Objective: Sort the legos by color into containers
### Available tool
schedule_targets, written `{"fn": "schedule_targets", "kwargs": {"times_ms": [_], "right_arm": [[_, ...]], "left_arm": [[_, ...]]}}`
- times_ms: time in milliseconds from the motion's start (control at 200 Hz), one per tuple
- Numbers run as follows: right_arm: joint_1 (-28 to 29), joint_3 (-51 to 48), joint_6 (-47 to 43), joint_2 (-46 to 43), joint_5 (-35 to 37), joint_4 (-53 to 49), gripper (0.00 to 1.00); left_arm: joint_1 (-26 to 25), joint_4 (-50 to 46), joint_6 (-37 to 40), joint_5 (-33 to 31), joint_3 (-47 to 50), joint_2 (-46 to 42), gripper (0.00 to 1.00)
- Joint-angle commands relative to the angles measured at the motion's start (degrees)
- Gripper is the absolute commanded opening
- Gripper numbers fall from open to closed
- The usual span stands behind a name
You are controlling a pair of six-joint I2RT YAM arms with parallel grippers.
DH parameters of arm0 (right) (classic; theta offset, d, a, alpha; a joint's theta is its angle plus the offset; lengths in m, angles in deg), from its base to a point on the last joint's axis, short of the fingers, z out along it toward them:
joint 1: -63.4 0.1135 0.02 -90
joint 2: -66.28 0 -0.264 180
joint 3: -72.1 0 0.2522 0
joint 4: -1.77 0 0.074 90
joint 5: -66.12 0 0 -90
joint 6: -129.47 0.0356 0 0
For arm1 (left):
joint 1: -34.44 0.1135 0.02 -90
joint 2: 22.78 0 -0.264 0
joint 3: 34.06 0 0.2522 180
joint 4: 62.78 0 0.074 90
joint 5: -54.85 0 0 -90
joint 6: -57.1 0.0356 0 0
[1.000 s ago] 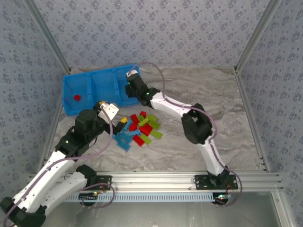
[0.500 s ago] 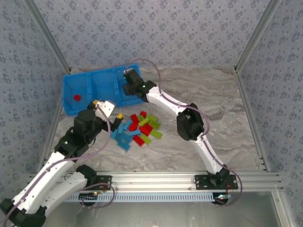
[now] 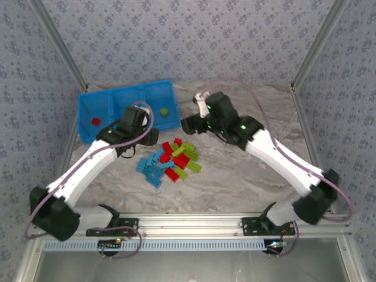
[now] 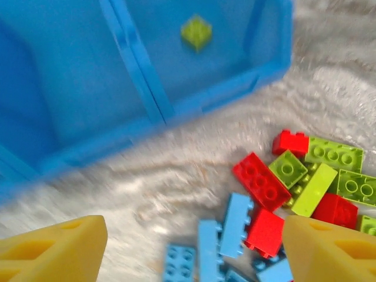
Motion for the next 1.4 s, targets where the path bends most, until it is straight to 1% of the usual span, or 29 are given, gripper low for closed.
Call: {"fn": "schedule_targets", "kwargs": {"times_ms": [0,55,110,225,325,420,495,725,979,1094,1174,1229,1294,1394], "right_arm": [[0.3,-8.9,3.5,-6.0,-8.7,1.4,0.85],[0.5,-14.2,5.6,-9.6,-10.0,3.3,0.86],[0.5,-18.4,7.5,-12.8,-10.0,5.1,0.87],[0.4,-24.6,10.4,-17.6,-7.1,6.0,0.88],[-0.1,-26.9,11.7,-19.9,-4.4,5.2,0.88],[-0.6,-27.7,12.2,-20.9,-3.3,5.2,0.88],[-0.8,-27.4,12.3,-21.0,-3.2,5.3,0.88],[-0.9,-27.0,13.1,-20.7,-4.0,6.5,0.88],[-0.6,-25.8,14.2,-19.9,-5.4,6.3,0.89],[-0.5,-25.6,14.5,-19.8,-5.3,6.2,0.89],[-0.2,-25.3,14.8,-19.8,-5.1,6.2,0.89],[-0.1,-25.1,14.9,-19.9,-5.1,6.1,0.89],[0.0,-24.9,14.7,-19.8,-5.0,6.1,0.89],[0.0,-24.4,14.6,-19.5,-4.8,5.7,0.89]], "left_arm": [[2.3,-3.4,-11.3,5.9,-0.2,7.2,0.69],[3.0,-2.5,-13.0,5.2,0.1,10.3,0.63],[3.2,1.3,-13.4,5.1,0.8,12.8,0.59],[3.3,3.5,-13.8,6.0,0.7,17.5,0.51],[3.6,4.6,-14.3,8.0,0.7,20.5,0.45],[3.7,4.8,-14.5,10.3,0.7,22.6,0.45],[3.6,4.4,-14.3,10.5,0.9,23.7,0.44],[3.7,4.2,-13.1,8.6,3.3,24.4,0.43],[3.7,4.4,-13.5,6.0,4.7,25.4,0.37],[3.7,4.3,-13.5,6.5,4.6,25.4,0.37],[3.7,3.5,-13.6,7.6,4.0,25.6,0.43],[3.6,2.8,-13.4,7.9,3.6,25.8,0.44],[3.6,2.1,-13.2,7.9,3.5,25.6,0.44],[3.6,1.6,-13.2,7.9,4.1,25.1,0.39]]}}
